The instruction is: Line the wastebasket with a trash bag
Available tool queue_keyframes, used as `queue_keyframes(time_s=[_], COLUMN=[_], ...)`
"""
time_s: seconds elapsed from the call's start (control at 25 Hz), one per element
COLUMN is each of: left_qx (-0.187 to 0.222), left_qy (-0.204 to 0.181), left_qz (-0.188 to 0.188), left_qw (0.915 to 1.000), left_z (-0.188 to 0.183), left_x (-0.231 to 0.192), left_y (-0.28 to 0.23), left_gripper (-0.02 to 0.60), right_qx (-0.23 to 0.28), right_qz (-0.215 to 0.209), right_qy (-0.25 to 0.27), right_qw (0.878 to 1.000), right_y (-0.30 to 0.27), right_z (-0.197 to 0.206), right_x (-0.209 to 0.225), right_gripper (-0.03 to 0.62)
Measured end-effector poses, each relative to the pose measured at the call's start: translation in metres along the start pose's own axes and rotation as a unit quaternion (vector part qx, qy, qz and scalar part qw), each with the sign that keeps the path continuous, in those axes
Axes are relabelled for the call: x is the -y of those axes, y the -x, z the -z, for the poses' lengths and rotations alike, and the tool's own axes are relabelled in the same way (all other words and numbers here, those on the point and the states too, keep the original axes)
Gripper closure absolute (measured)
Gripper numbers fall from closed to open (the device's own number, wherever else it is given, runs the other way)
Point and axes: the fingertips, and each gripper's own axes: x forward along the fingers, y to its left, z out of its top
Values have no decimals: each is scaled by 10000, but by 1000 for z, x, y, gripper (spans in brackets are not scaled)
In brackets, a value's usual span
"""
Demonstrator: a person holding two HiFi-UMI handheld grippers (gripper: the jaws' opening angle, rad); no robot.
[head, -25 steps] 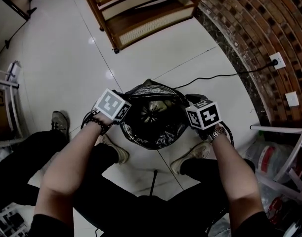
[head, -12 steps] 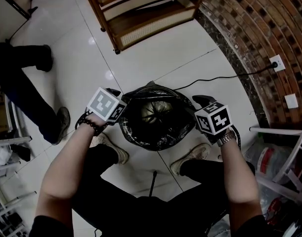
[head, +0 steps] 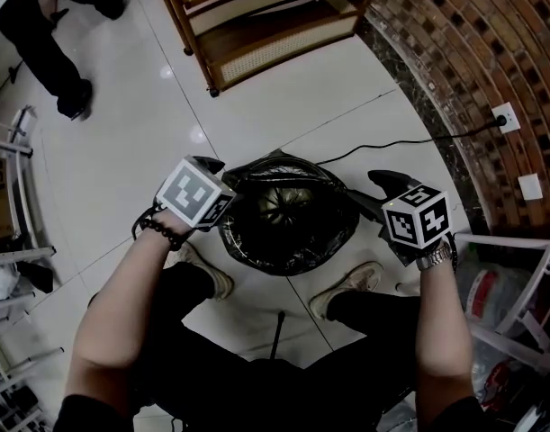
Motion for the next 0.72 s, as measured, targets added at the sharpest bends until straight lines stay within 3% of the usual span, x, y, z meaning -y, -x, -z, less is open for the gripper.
queue_keyframes(time_s=[0.2,0.4,0.56,0.72], left_qx=[68,-200,-283,-239], left_qy=[-53,32,149,170], left_qz=[72,338,542,513], left_qw=[9999,9992,9980,9983], left_z=[-5,8,17,16], left_x=[8,18,23,19], left_y=[-5,-27,-41,-42], left_gripper=[238,238,238,238], right_qx=[-290,-708,-719,-658], right_qz=[-470,-569,-617,-569], right_qy=[275,105,-65,-145], right_qw=[9981,9958,9955,9961], right_y=[-5,-43,-57,-56], right_z=[13,43,49,47], right_x=[-33,-40,-41,-35], right_gripper=[370,370,369,368])
